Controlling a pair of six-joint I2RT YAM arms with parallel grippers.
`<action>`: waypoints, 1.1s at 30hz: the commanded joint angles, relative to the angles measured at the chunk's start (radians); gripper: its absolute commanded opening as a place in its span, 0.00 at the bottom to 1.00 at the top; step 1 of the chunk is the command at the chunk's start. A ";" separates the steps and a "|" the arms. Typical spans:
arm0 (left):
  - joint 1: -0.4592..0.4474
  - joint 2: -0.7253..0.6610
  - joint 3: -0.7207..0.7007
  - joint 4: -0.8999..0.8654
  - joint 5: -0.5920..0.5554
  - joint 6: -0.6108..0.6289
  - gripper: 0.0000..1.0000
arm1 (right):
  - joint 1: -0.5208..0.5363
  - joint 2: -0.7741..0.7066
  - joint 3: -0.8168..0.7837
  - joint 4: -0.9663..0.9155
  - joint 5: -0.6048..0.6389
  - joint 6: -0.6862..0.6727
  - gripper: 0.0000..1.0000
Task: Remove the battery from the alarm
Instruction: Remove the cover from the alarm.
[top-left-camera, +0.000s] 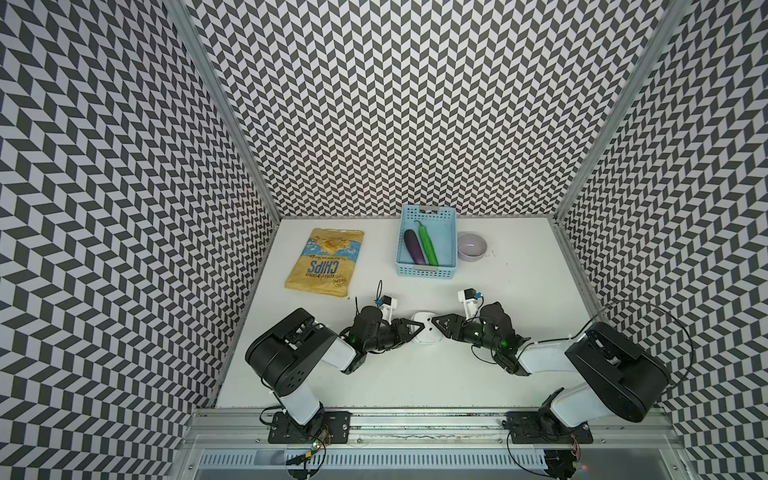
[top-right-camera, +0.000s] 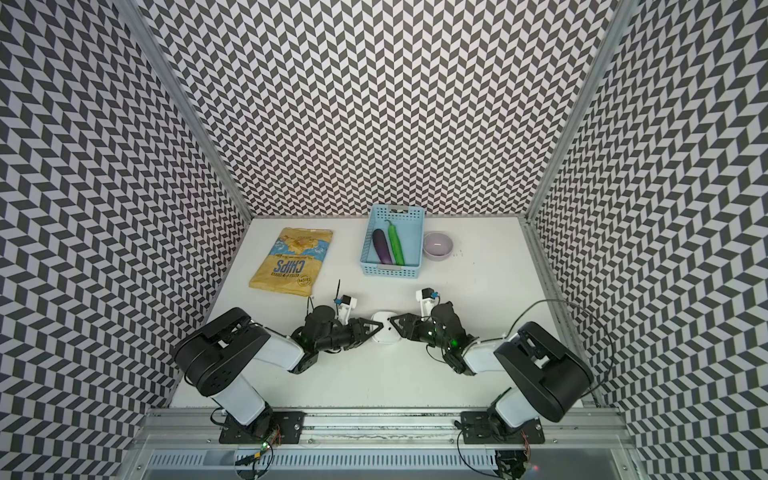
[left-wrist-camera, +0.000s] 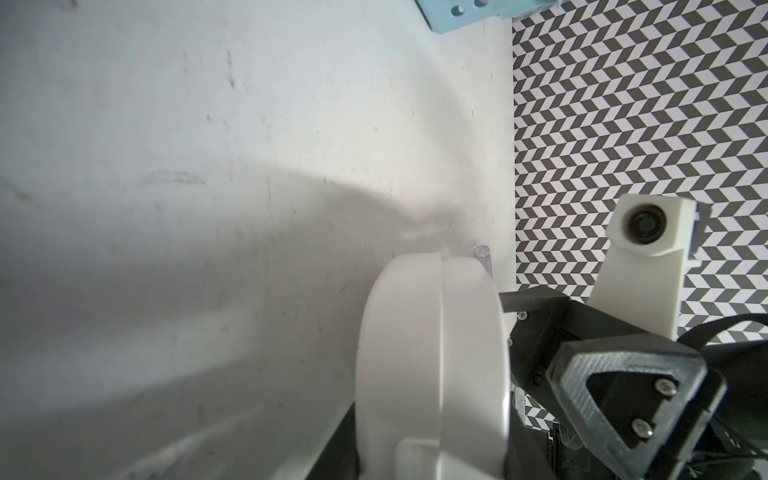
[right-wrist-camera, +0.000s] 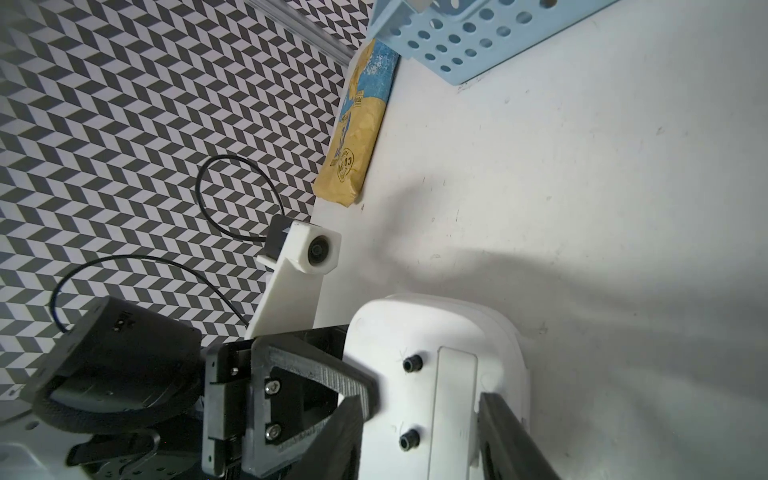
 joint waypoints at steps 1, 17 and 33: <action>-0.006 0.006 0.025 0.042 0.010 0.013 0.00 | 0.001 0.008 0.018 0.022 -0.007 -0.016 0.48; -0.008 0.007 0.023 0.042 0.004 0.009 0.00 | 0.012 -0.008 -0.011 -0.023 0.025 -0.011 0.48; -0.010 0.007 0.023 0.040 0.001 0.010 0.00 | 0.030 -0.029 -0.026 -0.046 0.041 -0.012 0.48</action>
